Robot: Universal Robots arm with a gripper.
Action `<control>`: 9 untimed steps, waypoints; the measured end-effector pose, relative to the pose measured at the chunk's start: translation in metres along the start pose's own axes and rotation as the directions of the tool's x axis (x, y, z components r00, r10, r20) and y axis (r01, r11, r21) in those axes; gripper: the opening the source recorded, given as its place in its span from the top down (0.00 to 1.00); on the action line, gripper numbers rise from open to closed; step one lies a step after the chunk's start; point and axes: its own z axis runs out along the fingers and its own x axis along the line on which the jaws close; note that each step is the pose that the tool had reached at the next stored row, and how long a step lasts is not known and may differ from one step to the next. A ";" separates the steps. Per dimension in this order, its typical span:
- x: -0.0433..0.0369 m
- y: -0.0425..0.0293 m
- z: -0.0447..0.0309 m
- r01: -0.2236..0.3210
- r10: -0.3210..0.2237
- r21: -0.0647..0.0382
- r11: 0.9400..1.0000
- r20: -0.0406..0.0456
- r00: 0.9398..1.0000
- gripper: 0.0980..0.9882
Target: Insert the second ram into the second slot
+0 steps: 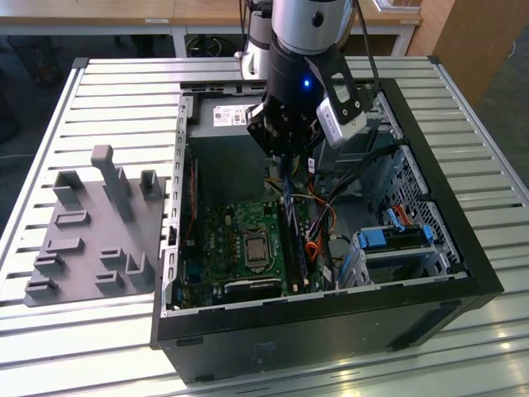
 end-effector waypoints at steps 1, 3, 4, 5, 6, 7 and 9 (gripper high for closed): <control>0.0000 -0.0004 0.0017 0.001 -0.001 0.000 1.000 0.000 1.000 0.96; -0.0001 -0.0007 0.0053 0.005 -0.005 0.000 1.000 0.000 1.000 0.96; -0.0001 -0.0007 0.0070 0.006 -0.006 0.000 1.000 0.000 1.000 0.96; -0.0002 -0.0008 0.0085 0.007 -0.007 0.000 1.000 0.000 1.000 0.96; -0.0002 -0.0009 0.0095 0.007 -0.007 0.000 1.000 0.000 1.000 0.96; -0.0002 -0.0010 0.0103 0.007 -0.007 0.000 1.000 0.000 1.000 0.96; -0.0003 -0.0011 0.0117 0.007 -0.007 0.000 1.000 0.000 1.000 0.96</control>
